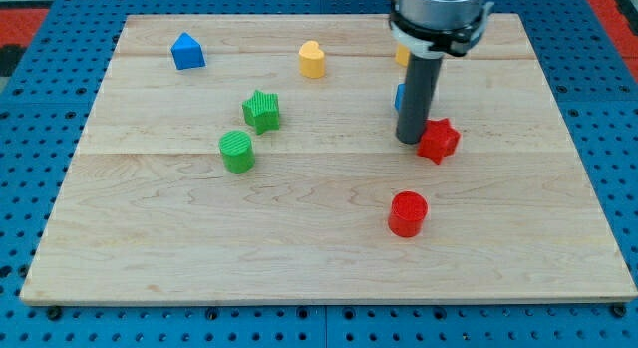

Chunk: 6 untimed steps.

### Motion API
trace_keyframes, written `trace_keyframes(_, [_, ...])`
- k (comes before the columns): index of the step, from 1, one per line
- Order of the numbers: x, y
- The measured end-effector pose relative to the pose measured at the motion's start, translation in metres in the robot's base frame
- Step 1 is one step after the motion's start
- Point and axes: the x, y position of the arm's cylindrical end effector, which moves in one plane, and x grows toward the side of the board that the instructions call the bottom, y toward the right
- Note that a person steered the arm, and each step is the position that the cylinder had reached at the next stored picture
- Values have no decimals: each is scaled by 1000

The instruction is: Nudge the blue cube right a bit

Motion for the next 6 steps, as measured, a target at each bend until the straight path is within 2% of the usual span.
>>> trace_keyframes(1, [0,31])
trace_keyframes(2, [-2,22])
trace_keyframes(3, [-29,4])
trace_keyframes(4, [-30,-8])
trace_keyframes(5, [-34,-48])
trace_keyframes(6, [-66,-55])
